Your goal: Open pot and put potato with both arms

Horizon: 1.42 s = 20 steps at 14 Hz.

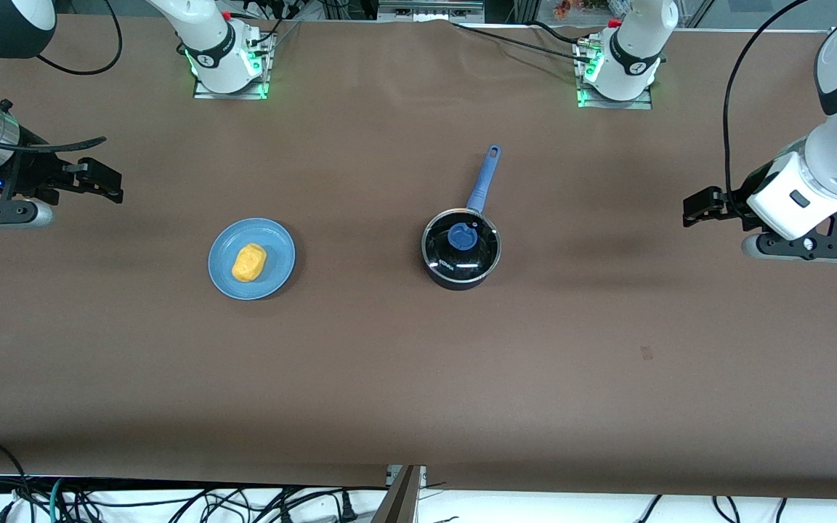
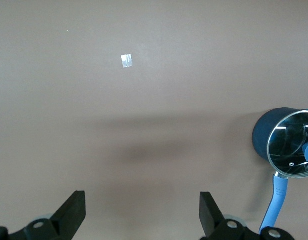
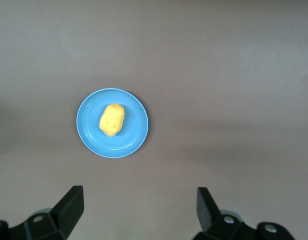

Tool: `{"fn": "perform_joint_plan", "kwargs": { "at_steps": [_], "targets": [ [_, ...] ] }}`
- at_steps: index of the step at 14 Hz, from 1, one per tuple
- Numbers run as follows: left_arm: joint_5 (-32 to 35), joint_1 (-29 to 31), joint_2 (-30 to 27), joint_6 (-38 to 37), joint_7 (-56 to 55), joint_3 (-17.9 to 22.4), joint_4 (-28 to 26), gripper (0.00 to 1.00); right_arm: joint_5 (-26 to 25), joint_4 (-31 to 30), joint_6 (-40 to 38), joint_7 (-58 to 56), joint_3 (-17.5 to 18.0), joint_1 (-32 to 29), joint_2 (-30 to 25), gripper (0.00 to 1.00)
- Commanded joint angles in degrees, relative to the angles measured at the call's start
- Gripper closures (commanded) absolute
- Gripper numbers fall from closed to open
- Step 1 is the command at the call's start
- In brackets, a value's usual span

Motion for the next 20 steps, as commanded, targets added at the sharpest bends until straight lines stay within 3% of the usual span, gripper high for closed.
{"fn": "perform_joint_plan", "kwargs": {
  "at_steps": [1,12,15,20],
  "targets": [
    [-1.24,0.0,-0.54,0.35,-1.85,-1.14,-0.69,0.0,0.71,0.16,0.16,0.52,0.02,-0.31,-0.16,0.0],
    [-0.63,-1.57,1.65,12.82,-25.65,-11.34,-8.16,0.0,0.54,0.16,0.16,0.43,0.1,-0.05,-0.07,0.0],
    [0.69,-6.23,4.99,19.31,-37.59,-11.35,-8.16,0.04,0.36,0.16,0.16,0.08,0.1,0.13,0.8,0.0],
    [7.89,-11.86,8.51,20.57,-50.45,-11.35,-7.9,0.02,0.8,0.08,1.48,-0.01,0.1,0.3,2.64,0.0]
  ]
}}
